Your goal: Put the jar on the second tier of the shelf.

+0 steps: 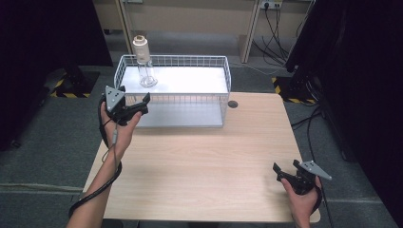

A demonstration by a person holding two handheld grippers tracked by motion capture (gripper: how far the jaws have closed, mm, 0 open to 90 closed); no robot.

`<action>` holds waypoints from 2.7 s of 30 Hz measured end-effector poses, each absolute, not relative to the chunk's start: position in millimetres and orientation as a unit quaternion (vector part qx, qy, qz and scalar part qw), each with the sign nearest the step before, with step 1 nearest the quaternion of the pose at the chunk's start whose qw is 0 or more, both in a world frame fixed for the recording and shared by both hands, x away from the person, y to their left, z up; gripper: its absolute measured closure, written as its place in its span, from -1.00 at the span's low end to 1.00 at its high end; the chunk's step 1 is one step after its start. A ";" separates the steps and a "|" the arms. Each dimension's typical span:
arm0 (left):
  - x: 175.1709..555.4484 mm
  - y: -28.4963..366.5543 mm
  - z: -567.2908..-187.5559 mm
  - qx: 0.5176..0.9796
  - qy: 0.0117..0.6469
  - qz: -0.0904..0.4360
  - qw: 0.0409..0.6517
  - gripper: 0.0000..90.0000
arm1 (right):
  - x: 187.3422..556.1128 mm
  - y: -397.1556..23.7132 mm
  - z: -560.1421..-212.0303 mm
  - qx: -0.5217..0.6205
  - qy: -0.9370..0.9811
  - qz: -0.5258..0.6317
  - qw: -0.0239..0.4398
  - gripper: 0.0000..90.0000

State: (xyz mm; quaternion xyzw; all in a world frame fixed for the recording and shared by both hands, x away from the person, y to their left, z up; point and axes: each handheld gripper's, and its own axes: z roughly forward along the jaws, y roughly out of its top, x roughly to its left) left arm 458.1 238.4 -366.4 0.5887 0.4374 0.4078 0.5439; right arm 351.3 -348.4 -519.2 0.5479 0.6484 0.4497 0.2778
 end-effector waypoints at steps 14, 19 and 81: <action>441.2 239.4 -384.5 0.597 0.435 0.398 0.544 -0.86 | 351.4 -348.2 -519.2 0.549 0.648 0.449 0.277 -0.83; 434.8 239.0 -392.3 0.600 0.434 0.397 0.543 -0.86 | 351.3 -348.3 -519.2 0.549 0.648 0.449 0.277 -0.83; 375.2 260.1 -497.0 0.635 0.464 0.343 0.513 -0.90 | 351.0 -348.1 -519.3 0.547 0.649 0.450 0.278 -0.83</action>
